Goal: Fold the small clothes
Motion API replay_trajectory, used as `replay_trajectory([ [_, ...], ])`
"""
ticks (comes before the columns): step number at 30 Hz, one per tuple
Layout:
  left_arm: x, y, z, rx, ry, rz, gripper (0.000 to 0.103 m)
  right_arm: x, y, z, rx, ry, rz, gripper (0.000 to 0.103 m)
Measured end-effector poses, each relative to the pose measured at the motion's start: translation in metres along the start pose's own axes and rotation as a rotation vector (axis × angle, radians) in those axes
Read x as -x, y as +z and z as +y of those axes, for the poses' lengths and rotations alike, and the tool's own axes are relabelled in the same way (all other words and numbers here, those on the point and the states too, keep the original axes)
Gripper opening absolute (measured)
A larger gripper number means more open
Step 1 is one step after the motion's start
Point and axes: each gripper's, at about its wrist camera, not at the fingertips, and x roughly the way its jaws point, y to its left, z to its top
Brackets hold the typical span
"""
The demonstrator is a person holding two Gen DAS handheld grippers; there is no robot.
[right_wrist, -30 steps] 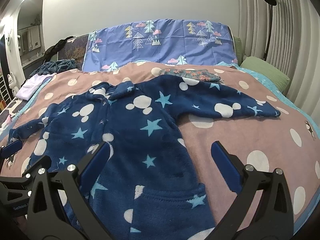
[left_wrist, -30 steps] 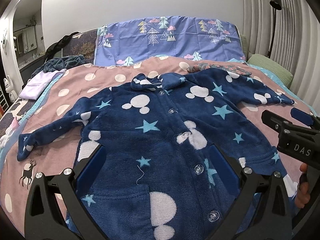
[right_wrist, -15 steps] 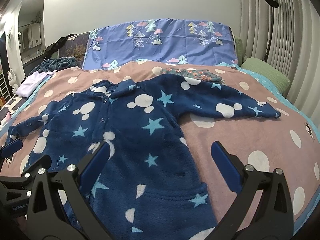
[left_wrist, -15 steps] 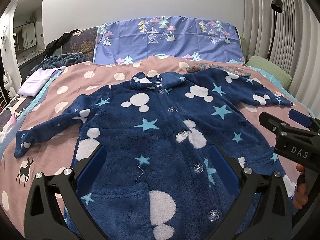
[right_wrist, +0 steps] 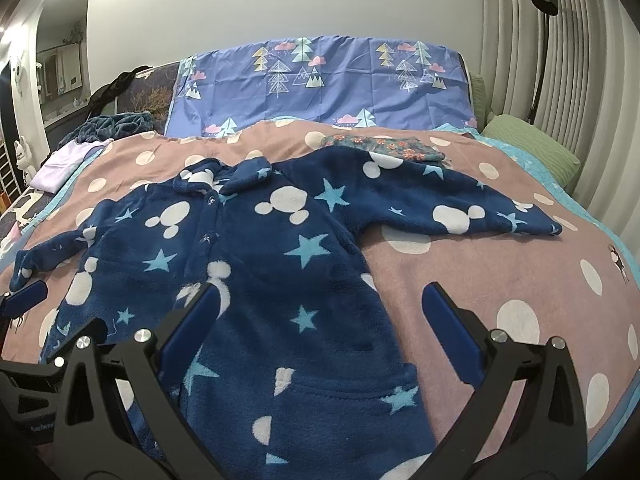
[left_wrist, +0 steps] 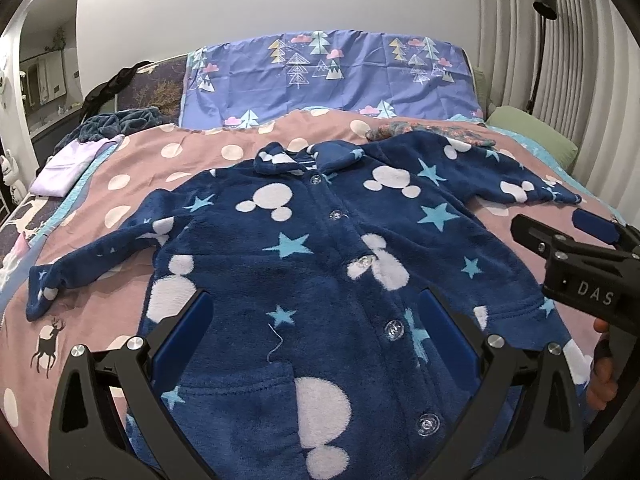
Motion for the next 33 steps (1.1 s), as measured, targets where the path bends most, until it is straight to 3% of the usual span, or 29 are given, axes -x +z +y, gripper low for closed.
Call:
replay_trajectory([
  [33,-0.004,-0.011,0.015,0.033,-0.045,0.013,0.102,-0.004,-0.003,0.009,0.015,-0.002,0.019,0.101],
])
